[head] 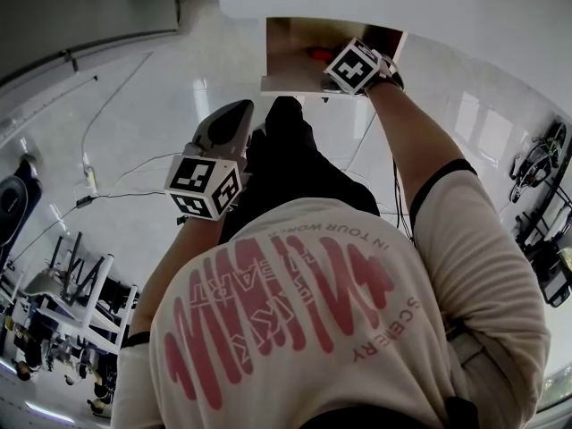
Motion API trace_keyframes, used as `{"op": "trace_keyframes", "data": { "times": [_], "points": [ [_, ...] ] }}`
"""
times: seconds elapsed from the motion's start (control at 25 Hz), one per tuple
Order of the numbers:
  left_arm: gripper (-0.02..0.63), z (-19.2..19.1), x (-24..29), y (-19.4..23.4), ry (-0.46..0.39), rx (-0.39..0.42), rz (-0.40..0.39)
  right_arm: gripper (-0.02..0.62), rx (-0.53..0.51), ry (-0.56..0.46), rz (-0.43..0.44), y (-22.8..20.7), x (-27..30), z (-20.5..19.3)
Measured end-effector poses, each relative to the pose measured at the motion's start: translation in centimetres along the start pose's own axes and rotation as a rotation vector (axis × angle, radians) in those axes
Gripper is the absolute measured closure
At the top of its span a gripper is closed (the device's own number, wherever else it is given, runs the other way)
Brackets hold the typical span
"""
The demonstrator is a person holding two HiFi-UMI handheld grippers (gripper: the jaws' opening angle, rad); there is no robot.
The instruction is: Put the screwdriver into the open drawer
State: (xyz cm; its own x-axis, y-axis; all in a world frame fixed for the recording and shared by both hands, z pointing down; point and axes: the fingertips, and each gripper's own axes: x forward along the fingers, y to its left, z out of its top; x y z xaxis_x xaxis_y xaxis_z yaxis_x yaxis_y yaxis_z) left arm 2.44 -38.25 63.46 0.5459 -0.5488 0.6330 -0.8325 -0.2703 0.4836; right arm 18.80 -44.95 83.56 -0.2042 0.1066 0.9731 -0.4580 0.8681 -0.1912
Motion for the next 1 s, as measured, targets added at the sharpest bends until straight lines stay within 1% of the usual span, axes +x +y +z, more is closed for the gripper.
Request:
{"op": "trace_keyframes", "data": {
  "times": [0.12,0.2,0.32,0.4,0.52,0.56,0.64,0.76,0.8,0.84,0.88,1.0],
  "points": [
    [0.603,0.1,-1.5,-0.6,-0.014,0.016,-0.015,0.476,0.100,-0.022,0.003,1.0,-1.5,0.1],
    [0.603,-0.4,-2.7,-1.1,-0.020,0.020,-0.022,0.476,0.144,-0.071,-0.014,1.5,-2.8,0.8],
    [0.603,-1.3,-5.1,-2.7,-0.021,0.031,-0.034,0.476,0.218,-0.157,-0.065,2.6,-6.0,1.1],
    [0.603,-1.4,-6.7,-4.0,-0.034,0.054,-0.049,0.477,0.321,-0.217,-0.075,3.7,-8.6,0.9],
    [0.603,-0.4,-8.4,-4.5,-0.072,0.093,-0.070,0.482,0.523,-0.368,-0.056,4.8,-12.2,2.0],
    [0.603,-0.1,-9.0,-4.5,-0.083,0.093,-0.074,0.485,0.578,-0.414,-0.048,5.4,-13.2,2.3],
    [0.603,0.6,-10.3,-4.6,-0.107,0.085,-0.079,0.493,0.655,-0.491,-0.023,7.0,-15.2,2.9],
    [0.603,2.4,-12.1,-5.4,-0.162,0.080,-0.085,0.513,0.733,-0.580,0.040,10.0,-18.2,3.7],
    [0.603,3.4,-12.8,-5.7,-0.190,0.070,-0.089,0.530,0.748,-0.600,0.048,10.9,-19.2,3.9],
    [0.603,4.4,-13.5,-5.9,-0.222,0.054,-0.094,0.572,0.761,-0.618,0.050,11.7,-20.2,4.1],
    [0.603,5.4,-14.2,-6.1,-0.253,0.040,-0.100,0.584,0.772,-0.637,0.052,12.4,-21.3,4.3],
    [0.603,7.9,-16.5,-7.2,-0.321,0.042,-0.128,0.584,0.792,-0.738,0.068,14.8,-25.2,5.6]
  ]
}}
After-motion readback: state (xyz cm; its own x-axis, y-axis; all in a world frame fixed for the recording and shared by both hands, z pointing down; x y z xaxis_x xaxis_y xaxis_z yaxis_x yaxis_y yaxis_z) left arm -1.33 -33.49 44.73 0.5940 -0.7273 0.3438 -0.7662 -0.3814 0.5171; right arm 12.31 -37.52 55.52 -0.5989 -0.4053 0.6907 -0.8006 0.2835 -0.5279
